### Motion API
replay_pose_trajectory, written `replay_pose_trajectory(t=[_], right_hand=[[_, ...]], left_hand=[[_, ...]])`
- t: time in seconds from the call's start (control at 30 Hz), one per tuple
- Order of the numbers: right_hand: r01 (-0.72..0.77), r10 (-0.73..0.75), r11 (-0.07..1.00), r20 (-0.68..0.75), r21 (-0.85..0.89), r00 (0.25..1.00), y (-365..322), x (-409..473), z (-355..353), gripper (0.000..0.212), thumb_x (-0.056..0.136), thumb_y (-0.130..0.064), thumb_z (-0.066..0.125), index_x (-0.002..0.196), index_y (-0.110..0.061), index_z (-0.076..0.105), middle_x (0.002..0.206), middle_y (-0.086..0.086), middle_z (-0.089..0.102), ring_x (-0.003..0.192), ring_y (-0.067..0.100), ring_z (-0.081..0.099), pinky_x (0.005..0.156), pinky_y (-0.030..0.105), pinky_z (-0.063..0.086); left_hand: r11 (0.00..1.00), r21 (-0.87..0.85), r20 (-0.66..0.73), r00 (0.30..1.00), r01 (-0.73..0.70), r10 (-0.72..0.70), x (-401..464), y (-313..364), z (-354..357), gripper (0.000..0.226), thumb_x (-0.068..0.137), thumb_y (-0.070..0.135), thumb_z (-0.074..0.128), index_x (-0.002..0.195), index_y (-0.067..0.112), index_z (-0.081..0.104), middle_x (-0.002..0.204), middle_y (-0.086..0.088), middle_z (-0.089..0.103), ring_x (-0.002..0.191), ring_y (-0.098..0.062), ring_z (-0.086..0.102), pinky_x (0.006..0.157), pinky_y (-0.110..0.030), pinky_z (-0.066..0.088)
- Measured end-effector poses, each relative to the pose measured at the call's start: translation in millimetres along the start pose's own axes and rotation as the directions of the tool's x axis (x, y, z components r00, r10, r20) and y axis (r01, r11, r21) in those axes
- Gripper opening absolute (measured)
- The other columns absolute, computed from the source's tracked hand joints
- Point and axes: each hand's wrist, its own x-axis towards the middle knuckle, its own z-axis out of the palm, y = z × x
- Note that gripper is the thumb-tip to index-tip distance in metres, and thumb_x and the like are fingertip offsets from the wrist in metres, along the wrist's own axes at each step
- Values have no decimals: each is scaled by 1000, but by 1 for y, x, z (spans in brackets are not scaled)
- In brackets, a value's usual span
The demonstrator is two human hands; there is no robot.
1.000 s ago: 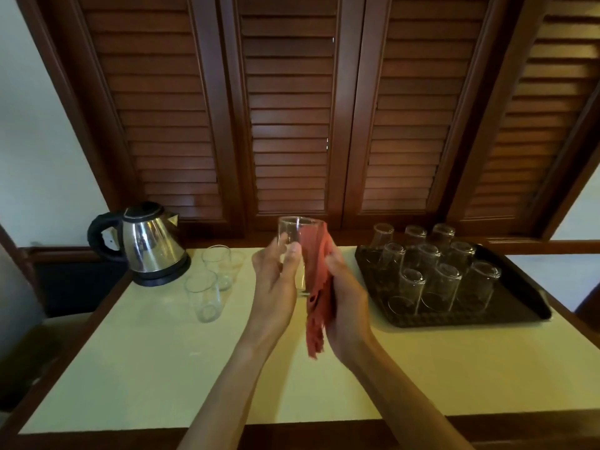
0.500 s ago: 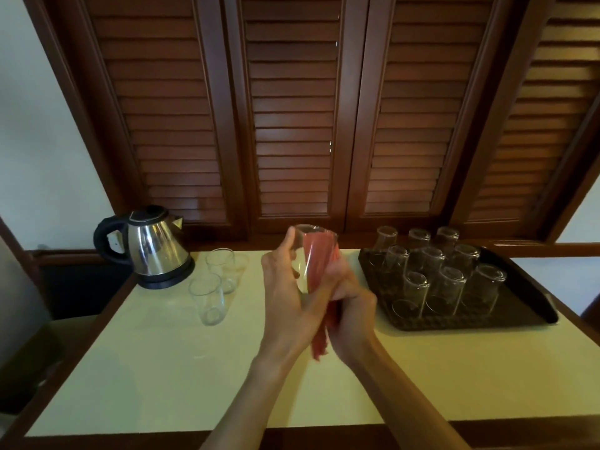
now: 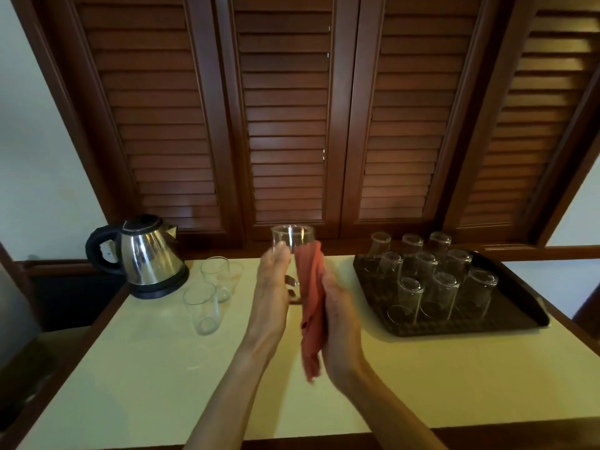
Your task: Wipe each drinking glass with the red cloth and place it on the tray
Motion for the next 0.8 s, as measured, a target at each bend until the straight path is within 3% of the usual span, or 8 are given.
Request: replay_pose_trajectory(t=[0.1,0.23,0.33,0.43,0.53,0.63,0.7,0.8], right_hand=[[34,-34,999,9,18,999,-1,6,2,44,107,-43,36,134,-17,60,99,1,72,86,20,66,73,34,56],[44,-42,998,59,-34,997,-18,19,-4,40,108,-38,35,137,-22,58,121,-1,71,114,18,66,96,35,55],[-89,85,996,149,21,985,-9,5,-4,53,86,-35,58,138,-23,57,115,9,68,102,24,63,84,36,53],[-231,202,965,205,125,958,-6,-2,-4,50,71,-11,68,120,-12,65,94,17,58,86,23,60,72,29,52],[-309,273,934,197,182,942,-11,4,-10,41,79,0,66,119,-4,66,95,16,65,79,19,65,65,26,54],[-295,297,940,14,171,955,-21,17,-19,26,91,1,59,115,-4,67,92,14,66,72,16,63,60,26,50],[-272,279,959,-104,74,955,-24,20,-19,16,99,-9,56,111,-11,67,86,11,61,74,20,60,63,29,50],[-238,236,971,-134,1,962,-14,11,-7,14,102,-20,56,109,-21,69,96,14,66,89,26,63,77,38,51]], left_hand=[[998,20,8,999,-53,53,-3,3,1,58,87,64,45,134,32,56,128,8,57,105,1,58,69,-6,49],[998,22,32,998,-52,51,-8,-12,-1,44,93,64,48,128,40,63,127,9,64,103,17,59,74,2,44],[996,-15,-48,995,-93,92,5,-12,-9,65,91,75,54,133,26,65,128,-4,67,115,-10,64,84,-14,51],[988,-70,-96,986,-140,133,5,-7,-8,51,94,61,52,125,22,66,110,-10,71,97,-15,69,80,-17,55],[985,-91,-116,984,-149,138,3,-12,-14,44,93,48,57,130,25,64,111,-8,74,104,-20,72,90,-28,59],[984,-121,-132,985,-130,114,4,-17,-26,62,77,35,78,132,14,58,122,-4,73,114,-30,71,102,-48,57],[982,-154,-124,988,-111,92,2,-17,-27,64,69,22,85,125,13,56,119,-1,75,109,-29,74,93,-46,62],[966,-210,-155,980,-153,121,4,-12,-28,65,68,14,82,126,22,54,118,-2,75,105,-26,75,76,-34,64]])
